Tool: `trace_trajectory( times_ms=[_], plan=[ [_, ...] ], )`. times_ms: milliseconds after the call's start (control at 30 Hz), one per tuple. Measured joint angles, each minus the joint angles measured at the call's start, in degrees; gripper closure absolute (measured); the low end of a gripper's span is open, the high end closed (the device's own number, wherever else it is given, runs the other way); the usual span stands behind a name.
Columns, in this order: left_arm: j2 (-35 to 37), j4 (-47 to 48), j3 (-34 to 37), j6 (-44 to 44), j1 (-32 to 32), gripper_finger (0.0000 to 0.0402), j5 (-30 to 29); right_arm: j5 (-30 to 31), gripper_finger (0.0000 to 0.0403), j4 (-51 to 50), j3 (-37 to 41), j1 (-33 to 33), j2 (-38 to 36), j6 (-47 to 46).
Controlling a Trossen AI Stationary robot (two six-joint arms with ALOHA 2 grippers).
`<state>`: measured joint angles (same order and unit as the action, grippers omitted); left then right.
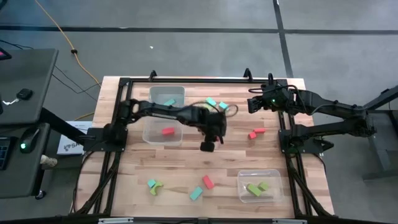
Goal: Sort & place blocks by color
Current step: Put the orange block into the top transparent bin
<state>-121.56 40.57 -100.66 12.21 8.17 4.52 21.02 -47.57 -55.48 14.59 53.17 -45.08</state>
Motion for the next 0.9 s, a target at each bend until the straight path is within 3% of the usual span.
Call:
trace_trajectory(
  times_ms=[200, 433, 900],
  plan=[
    [8.36, 3.11, -0.04, -0.17, 2.86, 0.0319, -0.95, 0.17, 0.0199, 0.02, 0.00, 0.00, 0.00, -0.04],
    [17.35, 12.12, -0.09, -0.24, 5.56, 0.0319, -7.56, 0.20, 0.0199, 0.04, 0.00, 0.00, 0.02, -0.04],
    [29.42, 30.79, 1.83, -7.00, 10.38, 0.0319, -12.75, 0.27, 0.0199, 0.20, 0.00, 0.00, 0.02, -0.07]
  ],
)
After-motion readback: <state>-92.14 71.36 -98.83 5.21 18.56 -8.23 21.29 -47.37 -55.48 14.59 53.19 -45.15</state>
